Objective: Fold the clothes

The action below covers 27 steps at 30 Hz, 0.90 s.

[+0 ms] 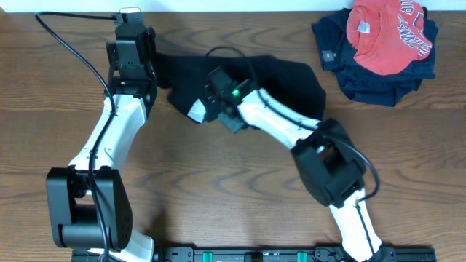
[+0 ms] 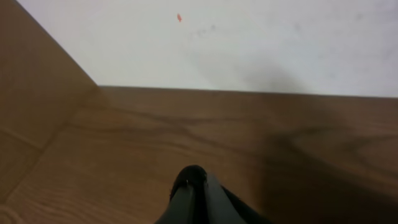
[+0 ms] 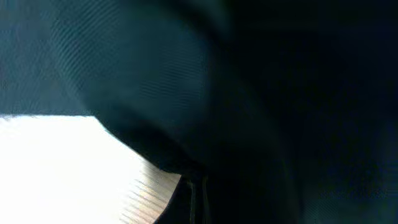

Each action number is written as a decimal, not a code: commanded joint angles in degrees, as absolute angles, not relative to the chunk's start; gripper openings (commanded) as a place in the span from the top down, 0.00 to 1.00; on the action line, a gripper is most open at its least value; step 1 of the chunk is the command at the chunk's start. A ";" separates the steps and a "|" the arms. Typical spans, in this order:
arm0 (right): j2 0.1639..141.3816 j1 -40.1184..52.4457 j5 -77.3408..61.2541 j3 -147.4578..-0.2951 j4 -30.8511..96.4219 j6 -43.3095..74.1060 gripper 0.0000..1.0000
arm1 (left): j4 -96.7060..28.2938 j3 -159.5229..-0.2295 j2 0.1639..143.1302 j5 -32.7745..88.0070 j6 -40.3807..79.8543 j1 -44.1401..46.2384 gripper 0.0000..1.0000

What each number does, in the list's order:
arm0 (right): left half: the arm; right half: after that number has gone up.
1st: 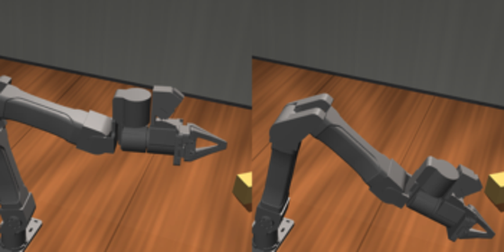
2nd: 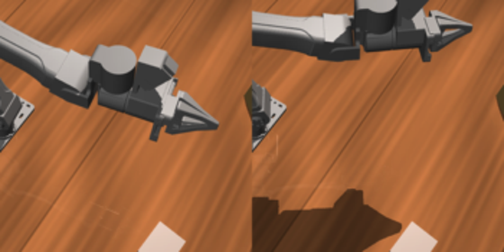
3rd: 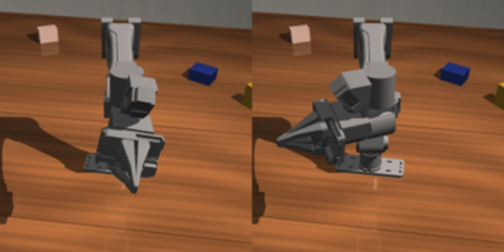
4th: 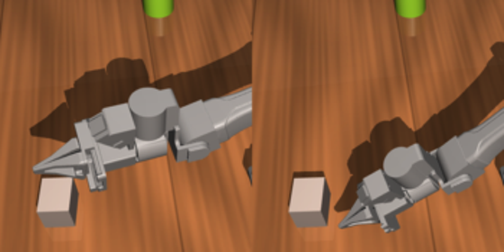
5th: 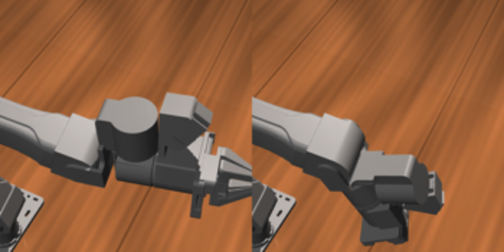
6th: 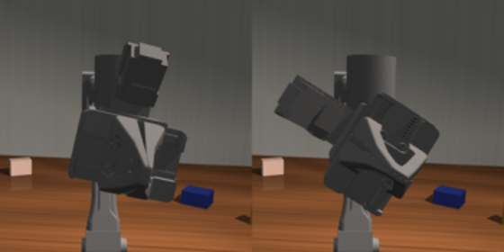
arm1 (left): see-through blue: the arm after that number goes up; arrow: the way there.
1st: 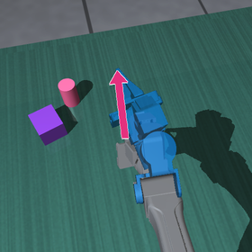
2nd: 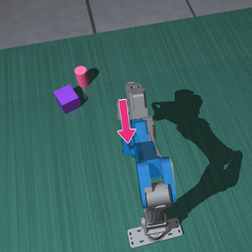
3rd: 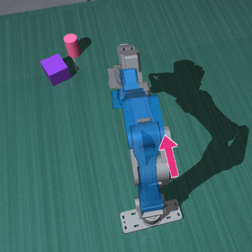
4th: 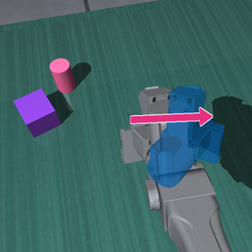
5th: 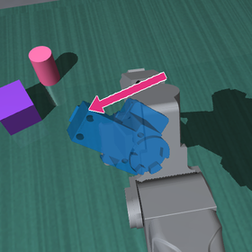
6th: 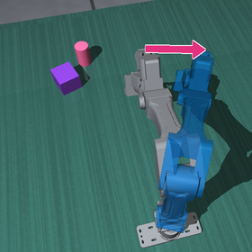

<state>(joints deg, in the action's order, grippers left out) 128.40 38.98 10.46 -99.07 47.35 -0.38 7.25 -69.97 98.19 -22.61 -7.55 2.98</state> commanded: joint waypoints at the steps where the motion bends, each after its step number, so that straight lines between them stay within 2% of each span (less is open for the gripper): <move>1: 116.86 34.26 11.73 -103.72 48.29 1.48 0.99 | 6.83 -70.41 91.77 -24.05 -7.40 2.55 0.94; 11: 104.66 21.76 11.77 -114.15 48.45 -5.91 0.99 | 6.48 -70.41 77.36 -25.10 -7.40 2.52 0.94; 27: 97.67 15.57 11.84 -136.75 68.49 -9.50 0.99 | 10.09 -70.52 54.33 -25.06 -7.38 2.55 0.94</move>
<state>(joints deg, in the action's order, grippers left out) 101.62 16.86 10.63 -133.25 67.11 -8.54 8.95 -69.87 58.81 -23.92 -7.51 3.01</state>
